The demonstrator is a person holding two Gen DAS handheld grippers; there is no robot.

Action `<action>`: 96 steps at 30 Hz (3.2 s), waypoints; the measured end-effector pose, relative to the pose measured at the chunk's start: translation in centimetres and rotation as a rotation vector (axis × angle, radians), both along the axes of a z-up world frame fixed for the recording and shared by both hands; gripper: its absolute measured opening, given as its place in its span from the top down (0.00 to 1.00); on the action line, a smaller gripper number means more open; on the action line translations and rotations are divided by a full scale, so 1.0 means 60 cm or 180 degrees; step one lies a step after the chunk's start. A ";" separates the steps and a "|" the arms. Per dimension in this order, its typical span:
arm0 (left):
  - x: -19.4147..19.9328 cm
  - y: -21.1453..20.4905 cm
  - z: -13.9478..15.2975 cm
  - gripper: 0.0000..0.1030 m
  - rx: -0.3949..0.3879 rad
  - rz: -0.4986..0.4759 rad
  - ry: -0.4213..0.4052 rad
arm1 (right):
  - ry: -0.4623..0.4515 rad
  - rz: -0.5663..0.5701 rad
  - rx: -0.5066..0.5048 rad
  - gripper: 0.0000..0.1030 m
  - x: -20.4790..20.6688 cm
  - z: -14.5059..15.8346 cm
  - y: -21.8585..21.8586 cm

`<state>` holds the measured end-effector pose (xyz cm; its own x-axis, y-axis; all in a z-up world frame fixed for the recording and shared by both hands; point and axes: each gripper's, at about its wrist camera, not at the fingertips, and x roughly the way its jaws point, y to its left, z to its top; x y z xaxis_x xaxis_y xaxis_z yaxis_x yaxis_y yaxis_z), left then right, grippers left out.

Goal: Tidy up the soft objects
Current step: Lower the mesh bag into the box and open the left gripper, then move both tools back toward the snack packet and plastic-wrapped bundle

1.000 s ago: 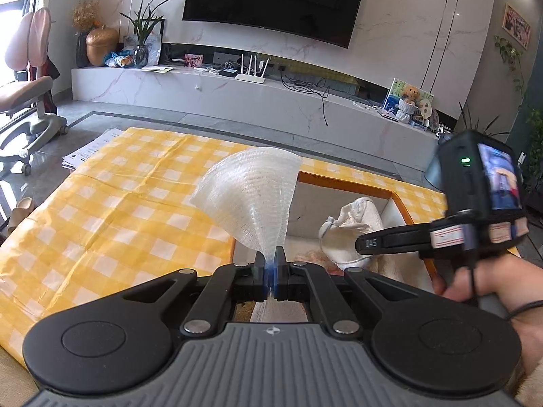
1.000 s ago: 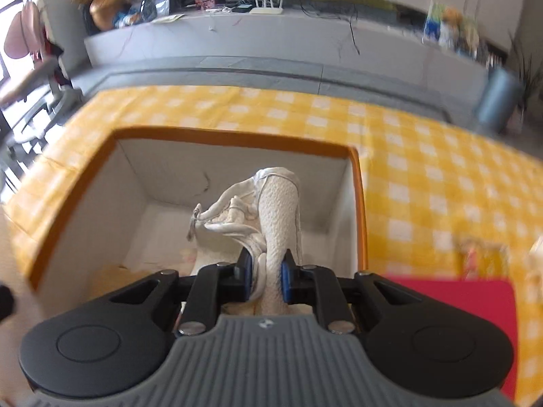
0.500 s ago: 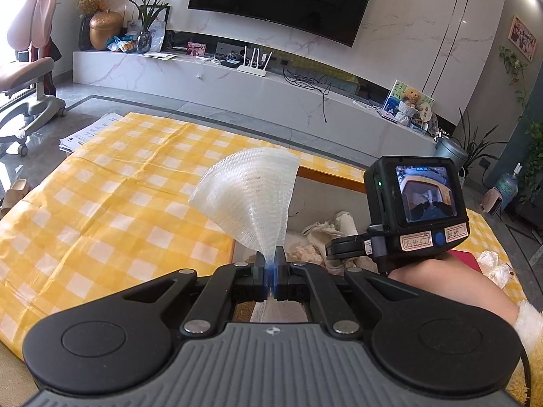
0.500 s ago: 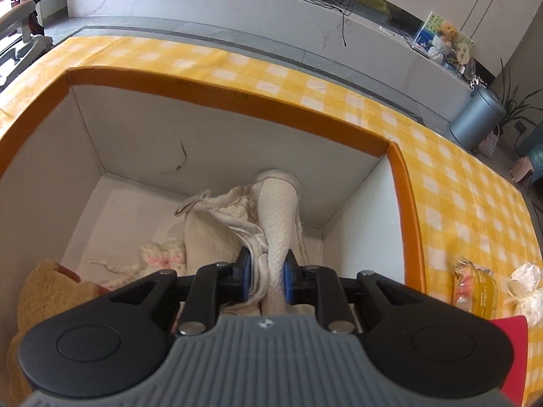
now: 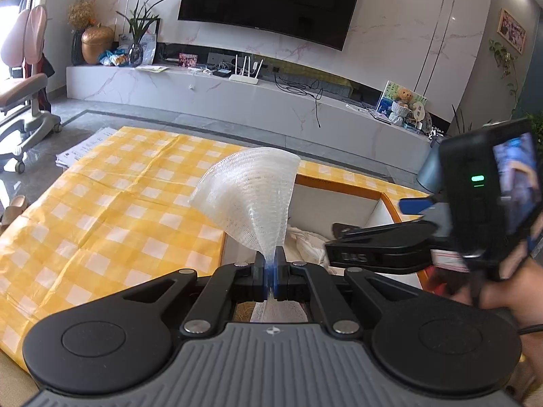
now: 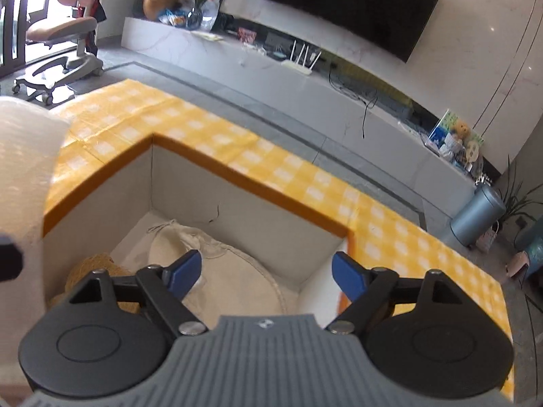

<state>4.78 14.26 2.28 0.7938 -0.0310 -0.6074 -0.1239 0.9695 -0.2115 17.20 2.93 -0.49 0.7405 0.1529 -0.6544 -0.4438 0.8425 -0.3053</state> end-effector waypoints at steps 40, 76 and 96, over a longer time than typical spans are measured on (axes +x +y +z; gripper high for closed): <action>0.164 -0.038 -0.065 0.93 -0.0150 -0.0253 0.0211 | -0.0042 -0.0739 0.1574 0.21 -0.081 -0.027 -0.271; 0.089 -0.163 -0.008 0.15 0.0373 -0.0225 -0.0302 | -0.0105 -0.0931 0.1823 0.18 -0.106 0.010 -0.318; -0.013 -0.292 0.074 0.09 0.0489 -0.0979 -0.0718 | -0.0291 -0.0822 0.1299 0.11 -0.158 0.095 -0.420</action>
<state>3.99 -3.25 6.71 0.8755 -0.2101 -0.4352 0.2094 0.9765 -0.0501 7.71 -22.26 5.19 0.8396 0.1871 -0.5100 -0.1913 0.9805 0.0448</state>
